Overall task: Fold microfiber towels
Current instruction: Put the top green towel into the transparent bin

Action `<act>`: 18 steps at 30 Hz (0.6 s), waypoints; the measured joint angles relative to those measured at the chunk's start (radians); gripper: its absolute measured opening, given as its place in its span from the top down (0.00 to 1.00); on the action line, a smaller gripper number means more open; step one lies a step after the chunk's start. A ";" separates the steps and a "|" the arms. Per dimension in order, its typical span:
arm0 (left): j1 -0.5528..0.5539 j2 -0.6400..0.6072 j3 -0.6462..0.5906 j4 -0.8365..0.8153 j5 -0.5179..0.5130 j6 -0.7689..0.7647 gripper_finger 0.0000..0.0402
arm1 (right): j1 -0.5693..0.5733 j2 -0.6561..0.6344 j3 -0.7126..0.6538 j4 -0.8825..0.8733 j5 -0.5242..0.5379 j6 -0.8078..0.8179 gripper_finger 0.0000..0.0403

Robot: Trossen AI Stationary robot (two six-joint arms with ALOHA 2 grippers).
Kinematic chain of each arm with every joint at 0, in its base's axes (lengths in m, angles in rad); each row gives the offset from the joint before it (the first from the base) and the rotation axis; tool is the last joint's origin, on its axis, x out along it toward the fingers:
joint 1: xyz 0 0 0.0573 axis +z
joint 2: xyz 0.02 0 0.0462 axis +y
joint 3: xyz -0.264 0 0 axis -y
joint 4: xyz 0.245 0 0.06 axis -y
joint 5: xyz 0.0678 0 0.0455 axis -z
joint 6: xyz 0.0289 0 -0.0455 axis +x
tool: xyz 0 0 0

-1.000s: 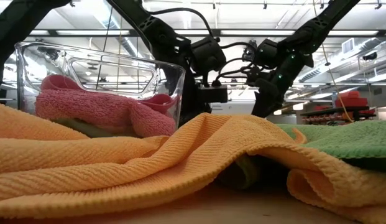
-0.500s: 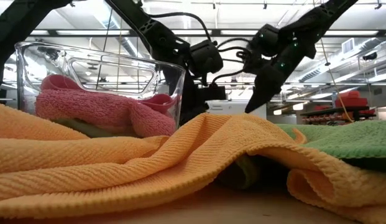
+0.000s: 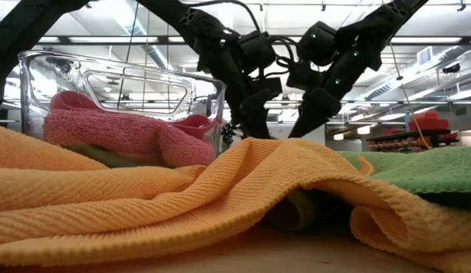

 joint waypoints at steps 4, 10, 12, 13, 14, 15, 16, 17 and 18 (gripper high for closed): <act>0.002 -0.001 0.042 -0.064 0.001 -0.022 0.95 | 0.005 0.000 -0.008 0.044 0.022 0.009 0.40; 0.008 -0.001 0.088 -0.103 0.002 -0.029 0.95 | 0.011 0.000 -0.044 0.070 0.014 0.029 0.39; 0.011 -0.001 0.101 -0.104 0.002 -0.037 0.93 | 0.021 0.000 -0.053 0.082 0.010 0.035 0.39; 0.011 -0.001 0.104 -0.104 0.007 -0.041 0.93 | 0.026 0.000 -0.057 0.091 0.011 0.035 0.39; 0.011 -0.001 0.107 -0.107 0.015 -0.043 0.93 | 0.030 0.000 -0.061 0.098 0.021 0.035 0.39; 0.011 -0.001 0.110 -0.108 0.025 -0.046 0.93 | 0.034 0.000 -0.068 0.105 0.040 0.035 0.39; 0.011 -0.001 0.115 -0.108 0.034 -0.048 0.94 | 0.037 0.000 -0.078 0.119 0.062 0.035 0.39; 0.011 -0.001 0.121 -0.105 0.042 -0.049 0.95 | 0.038 0.000 -0.088 0.138 0.081 0.035 0.39; 0.011 -0.001 0.125 -0.103 0.050 -0.049 0.96 | 0.037 0.000 -0.097 0.159 0.096 0.035 0.39</act>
